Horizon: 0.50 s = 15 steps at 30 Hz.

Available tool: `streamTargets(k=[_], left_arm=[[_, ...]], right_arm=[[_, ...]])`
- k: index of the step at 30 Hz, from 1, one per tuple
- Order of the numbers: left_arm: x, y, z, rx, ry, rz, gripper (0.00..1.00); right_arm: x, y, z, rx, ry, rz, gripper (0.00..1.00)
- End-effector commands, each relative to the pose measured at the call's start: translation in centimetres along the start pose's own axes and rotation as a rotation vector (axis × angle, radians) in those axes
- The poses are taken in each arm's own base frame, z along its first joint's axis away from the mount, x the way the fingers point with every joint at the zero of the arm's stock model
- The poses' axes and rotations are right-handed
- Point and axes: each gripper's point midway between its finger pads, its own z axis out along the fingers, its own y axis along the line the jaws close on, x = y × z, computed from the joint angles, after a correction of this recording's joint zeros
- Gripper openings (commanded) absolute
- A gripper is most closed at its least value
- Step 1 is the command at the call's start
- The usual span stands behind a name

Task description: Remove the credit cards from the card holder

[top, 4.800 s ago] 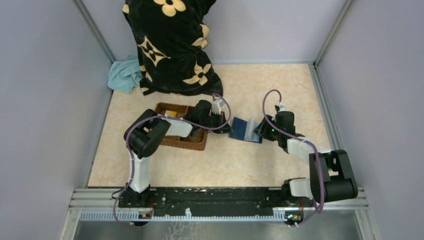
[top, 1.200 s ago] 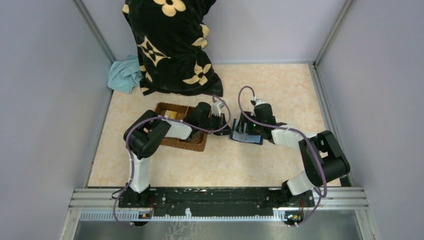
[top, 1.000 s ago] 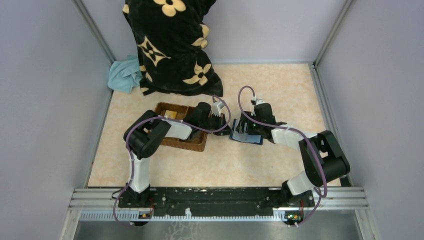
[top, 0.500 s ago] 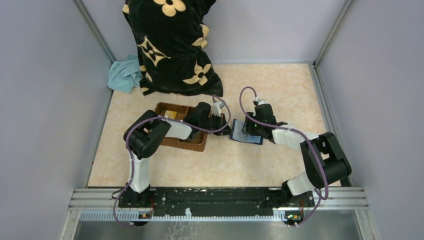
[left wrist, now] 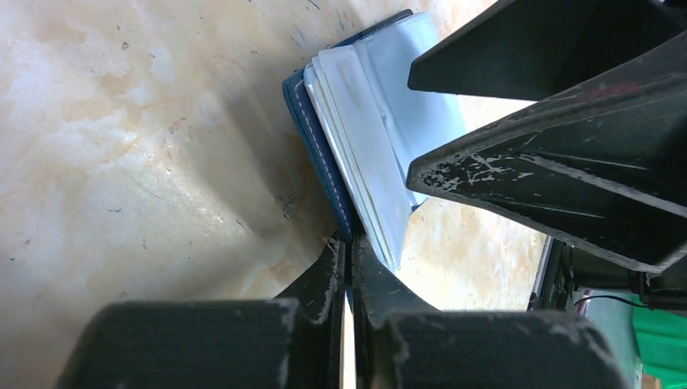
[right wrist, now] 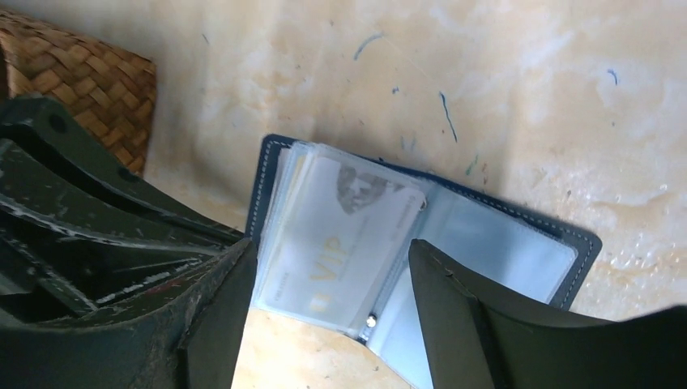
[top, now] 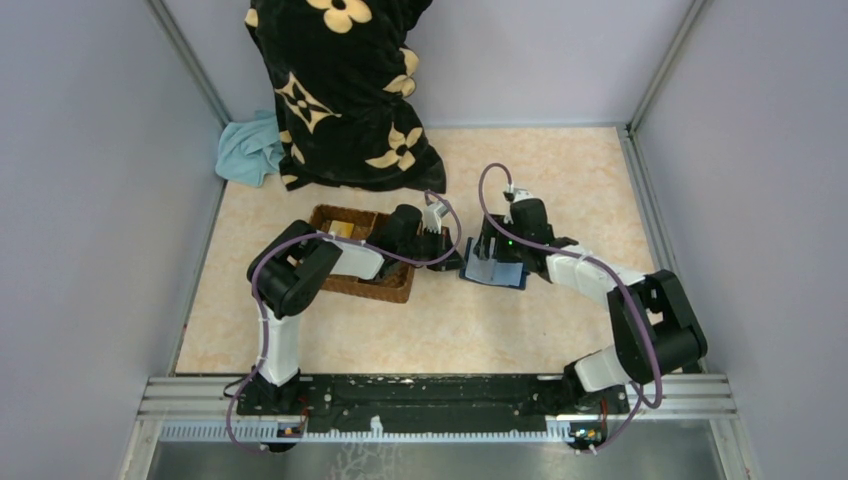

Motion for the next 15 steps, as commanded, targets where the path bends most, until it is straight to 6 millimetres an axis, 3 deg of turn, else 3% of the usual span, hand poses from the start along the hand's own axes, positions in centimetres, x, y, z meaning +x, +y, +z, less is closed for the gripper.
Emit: streamTargets(k=[1,7,15], left_arm=[[3.1,1.2,-0.2,-0.032,0.076,-0.037,0.05],[3.2,1.3,-0.2,-0.037,0.078,-0.039,0.05],[3.0,1.2,-0.1,-0.031,0.076,-0.035,0.05]], right_arm=[[-2.4,2.0,-0.1,-0.046,-0.054,-0.048,0.70],[-1.9,2.8,0.7,-0.042,-0.030,-0.075,0.71],[-0.4,1.2,1.3,0.037,0.008,-0.106,0.71]])
